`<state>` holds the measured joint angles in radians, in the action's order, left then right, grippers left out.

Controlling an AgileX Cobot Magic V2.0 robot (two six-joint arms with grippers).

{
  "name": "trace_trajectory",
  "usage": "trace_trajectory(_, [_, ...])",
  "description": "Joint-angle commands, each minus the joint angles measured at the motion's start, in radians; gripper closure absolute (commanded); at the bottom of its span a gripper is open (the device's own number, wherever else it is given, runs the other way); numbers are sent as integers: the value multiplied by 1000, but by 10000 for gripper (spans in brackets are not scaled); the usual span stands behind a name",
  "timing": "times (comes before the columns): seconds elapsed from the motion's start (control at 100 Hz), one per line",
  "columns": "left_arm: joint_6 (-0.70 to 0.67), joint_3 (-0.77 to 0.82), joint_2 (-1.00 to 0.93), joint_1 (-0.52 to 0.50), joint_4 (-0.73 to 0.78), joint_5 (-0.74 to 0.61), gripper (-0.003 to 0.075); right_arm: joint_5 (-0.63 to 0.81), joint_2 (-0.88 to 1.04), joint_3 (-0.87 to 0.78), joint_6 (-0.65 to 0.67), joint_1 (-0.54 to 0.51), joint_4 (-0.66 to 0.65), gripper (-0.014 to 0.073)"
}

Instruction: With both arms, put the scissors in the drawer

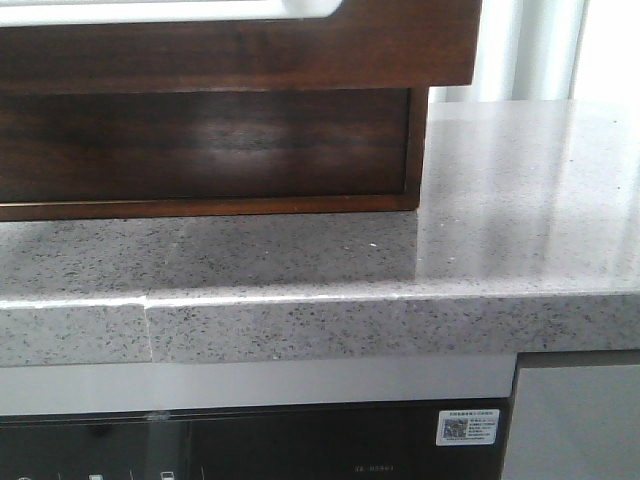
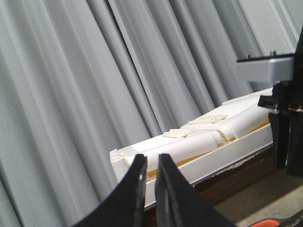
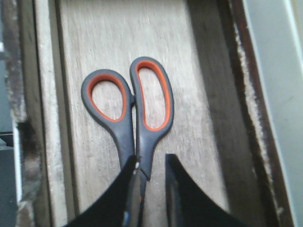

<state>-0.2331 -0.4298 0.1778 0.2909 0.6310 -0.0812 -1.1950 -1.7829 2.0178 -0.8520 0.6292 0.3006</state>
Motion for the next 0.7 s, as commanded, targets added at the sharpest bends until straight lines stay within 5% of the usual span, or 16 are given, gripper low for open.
trace_trajectory(0.0, [-9, -33, 12, 2, -7, -57, 717, 32, 87, 35, 8, -6, 28, 686])
trace_trajectory(0.43, [-9, -33, -13, 2, -22, -55, 717, 50, 234, 34, 41, -6, 121, 694])
trace_trajectory(0.69, [-9, -33, -103, 2, -95, 126, 717, 135, 361, -53, 92, -6, 120, 690])
